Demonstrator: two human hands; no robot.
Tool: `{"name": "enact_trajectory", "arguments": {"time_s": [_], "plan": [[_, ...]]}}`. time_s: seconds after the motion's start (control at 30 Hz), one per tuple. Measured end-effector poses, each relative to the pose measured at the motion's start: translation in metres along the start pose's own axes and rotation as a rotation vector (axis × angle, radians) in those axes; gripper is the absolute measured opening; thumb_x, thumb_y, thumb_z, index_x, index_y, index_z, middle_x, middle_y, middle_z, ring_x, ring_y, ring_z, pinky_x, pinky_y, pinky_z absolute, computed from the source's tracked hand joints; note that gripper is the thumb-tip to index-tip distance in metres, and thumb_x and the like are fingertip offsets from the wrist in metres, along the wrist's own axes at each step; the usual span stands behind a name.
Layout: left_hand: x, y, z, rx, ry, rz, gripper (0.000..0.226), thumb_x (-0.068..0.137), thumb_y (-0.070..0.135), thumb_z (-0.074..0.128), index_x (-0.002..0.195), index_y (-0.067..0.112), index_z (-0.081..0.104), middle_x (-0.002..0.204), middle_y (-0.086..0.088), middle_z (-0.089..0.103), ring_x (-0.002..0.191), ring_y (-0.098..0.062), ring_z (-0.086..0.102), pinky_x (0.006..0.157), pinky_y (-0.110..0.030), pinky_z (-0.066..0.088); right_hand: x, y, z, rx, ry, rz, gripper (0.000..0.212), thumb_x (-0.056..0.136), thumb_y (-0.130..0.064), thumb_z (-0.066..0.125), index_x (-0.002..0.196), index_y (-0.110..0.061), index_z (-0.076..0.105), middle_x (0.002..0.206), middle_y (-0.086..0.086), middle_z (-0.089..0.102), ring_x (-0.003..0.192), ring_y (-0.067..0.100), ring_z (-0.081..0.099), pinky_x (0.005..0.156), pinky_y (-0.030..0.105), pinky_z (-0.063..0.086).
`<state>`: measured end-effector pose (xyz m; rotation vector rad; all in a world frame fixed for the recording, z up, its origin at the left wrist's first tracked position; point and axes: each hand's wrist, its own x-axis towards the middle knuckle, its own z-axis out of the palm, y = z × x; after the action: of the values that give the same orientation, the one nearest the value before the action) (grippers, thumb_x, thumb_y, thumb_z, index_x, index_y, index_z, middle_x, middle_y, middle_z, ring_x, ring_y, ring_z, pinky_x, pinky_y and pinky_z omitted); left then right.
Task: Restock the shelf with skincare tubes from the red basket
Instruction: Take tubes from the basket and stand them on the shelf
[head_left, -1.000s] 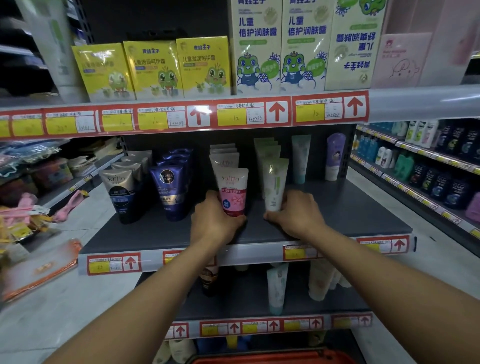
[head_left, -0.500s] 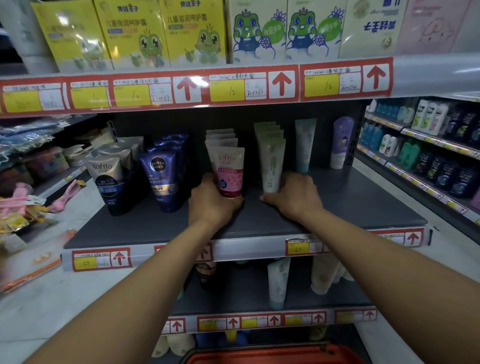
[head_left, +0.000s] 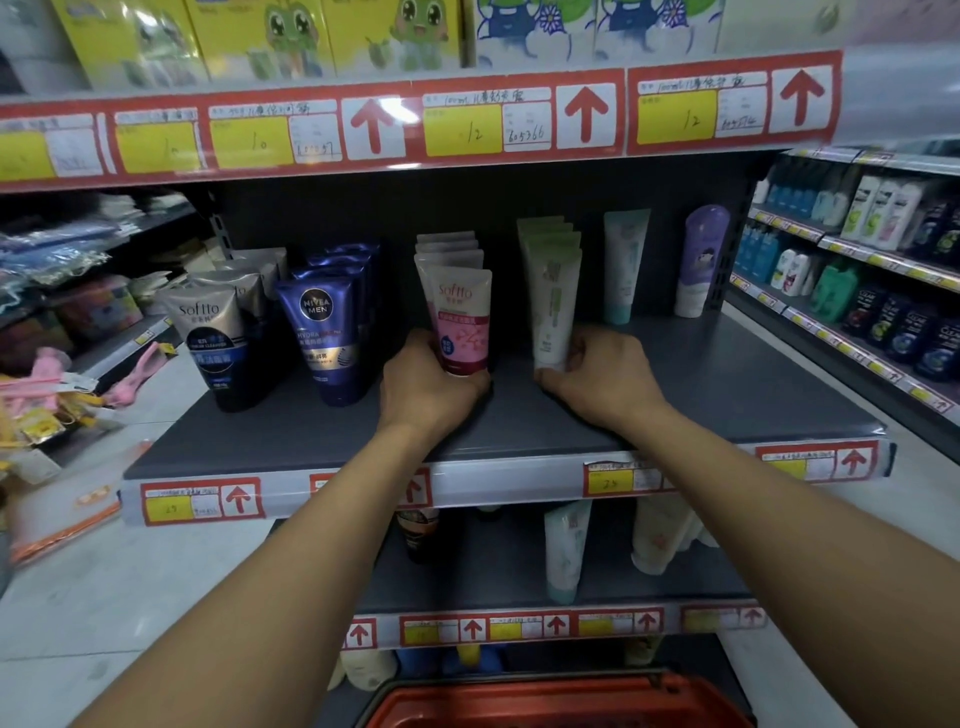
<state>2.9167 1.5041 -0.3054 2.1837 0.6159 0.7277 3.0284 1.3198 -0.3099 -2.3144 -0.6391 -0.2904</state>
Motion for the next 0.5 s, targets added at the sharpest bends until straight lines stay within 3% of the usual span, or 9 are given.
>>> {"name": "enact_trajectory", "arguments": {"time_s": [0.17, 0.3, 0.5], "plan": [[0.0003, -0.0006, -0.0012, -0.012, 0.007, -0.017, 0.051, 0.067, 0.05, 0.082, 0.105, 0.032, 0.052, 0.097, 0.01, 0.063, 0.1, -0.023, 0.07, 0.078, -0.027, 0.047, 0.0023, 0.001, 0.0005, -0.015, 0.007, 0.003, 0.044, 0.074, -0.053, 0.081, 0.104, -0.022, 0.072, 0.098, -0.002, 0.074, 0.091, 0.019, 0.069, 0.071, 0.023, 0.044], [0.0005, -0.0019, -0.001, -0.017, 0.009, -0.016, 0.051, 0.067, 0.049, 0.082, 0.105, 0.032, 0.053, 0.102, 0.006, 0.069, 0.101, -0.024, 0.07, 0.082, -0.03, 0.052, 0.0023, 0.0001, 0.0012, -0.012, 0.003, 0.008, 0.043, 0.074, -0.054, 0.082, 0.1, -0.022, 0.072, 0.096, -0.003, 0.074, 0.09, 0.018, 0.068, 0.07, 0.023, 0.042], [0.0017, -0.0025, -0.0013, -0.014, 0.019, -0.014, 0.049, 0.071, 0.045, 0.082, 0.105, 0.031, 0.05, 0.111, -0.001, 0.072, 0.103, -0.027, 0.07, 0.082, -0.029, 0.05, 0.0014, -0.0022, -0.0017, -0.009, 0.001, 0.008, 0.036, 0.072, -0.056, 0.083, 0.084, -0.03, 0.06, 0.082, -0.01, 0.063, 0.079, 0.013, 0.06, 0.054, 0.021, 0.035]]}}
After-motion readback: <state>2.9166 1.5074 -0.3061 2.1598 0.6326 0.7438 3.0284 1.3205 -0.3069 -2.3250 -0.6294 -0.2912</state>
